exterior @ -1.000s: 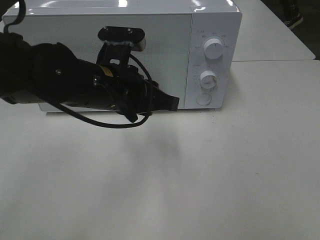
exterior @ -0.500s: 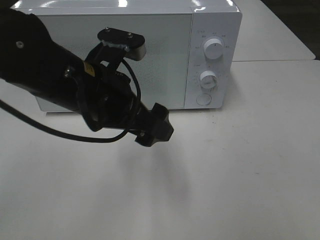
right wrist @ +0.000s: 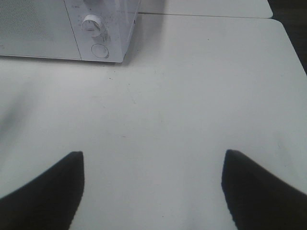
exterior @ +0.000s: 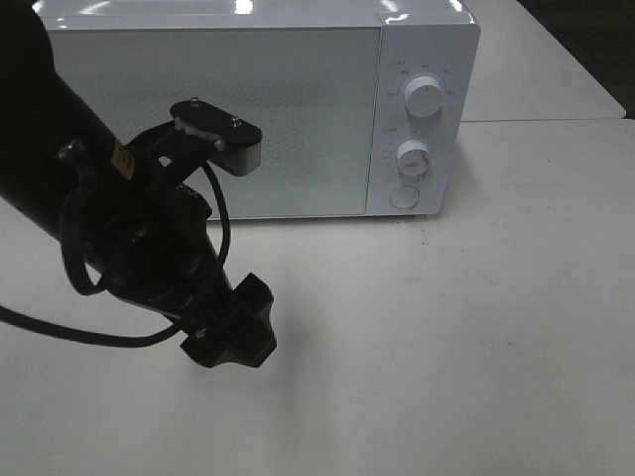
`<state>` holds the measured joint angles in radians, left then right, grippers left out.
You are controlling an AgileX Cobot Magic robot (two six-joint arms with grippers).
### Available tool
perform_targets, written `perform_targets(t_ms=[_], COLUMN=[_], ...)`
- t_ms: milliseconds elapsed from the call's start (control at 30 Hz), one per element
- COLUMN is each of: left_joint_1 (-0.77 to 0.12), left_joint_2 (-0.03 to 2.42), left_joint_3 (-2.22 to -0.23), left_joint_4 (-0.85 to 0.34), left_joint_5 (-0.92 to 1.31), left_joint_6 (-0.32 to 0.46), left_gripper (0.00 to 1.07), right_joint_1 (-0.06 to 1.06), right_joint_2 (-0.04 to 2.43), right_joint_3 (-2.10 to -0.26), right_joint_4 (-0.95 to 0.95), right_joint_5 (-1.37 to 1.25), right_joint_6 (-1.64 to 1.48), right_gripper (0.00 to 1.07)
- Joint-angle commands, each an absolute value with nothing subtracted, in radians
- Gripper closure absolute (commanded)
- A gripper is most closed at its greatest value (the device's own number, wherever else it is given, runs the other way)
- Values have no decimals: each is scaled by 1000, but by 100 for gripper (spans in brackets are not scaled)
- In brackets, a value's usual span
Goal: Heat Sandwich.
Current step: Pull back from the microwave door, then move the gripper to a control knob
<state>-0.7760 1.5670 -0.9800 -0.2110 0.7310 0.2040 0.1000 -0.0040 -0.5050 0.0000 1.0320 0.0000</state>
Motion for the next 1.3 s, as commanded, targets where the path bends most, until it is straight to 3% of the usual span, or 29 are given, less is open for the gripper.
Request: perform_targets(t_ms=[33, 267, 400, 633, 733, 867, 1300], left_joint_1=[-773, -657, -502, -332, -197, -109, 30], left_joint_2=[1558, 1553, 1521, 1446, 1362, 1280, 1017], left_joint_3=[-979, -979, -979, -933, -874, -841, -788], left_joint_4=[-160, -188, -186, -184, -186, -200, -146], left_joint_5=[784, 851, 926, 950, 944, 929, 977], left_joint_6=[155, 151, 175, 202, 202, 190, 118], left_gripper=[3, 3, 3, 3, 3, 3, 3], right_joint_1=[94, 94, 94, 94, 94, 94, 94], right_joint_2=[-31, -31, -31, -31, -31, -31, -31], right_joint_3=[-504, -504, -504, -504, -504, -504, -504], right_joint_4=[0, 0, 0, 0, 0, 0, 0], right_joint_5=[1031, 1031, 1031, 1031, 1031, 1031, 1031], right_joint_6=[0, 0, 0, 0, 0, 0, 0], right_gripper=[31, 31, 31, 31, 31, 31, 31])
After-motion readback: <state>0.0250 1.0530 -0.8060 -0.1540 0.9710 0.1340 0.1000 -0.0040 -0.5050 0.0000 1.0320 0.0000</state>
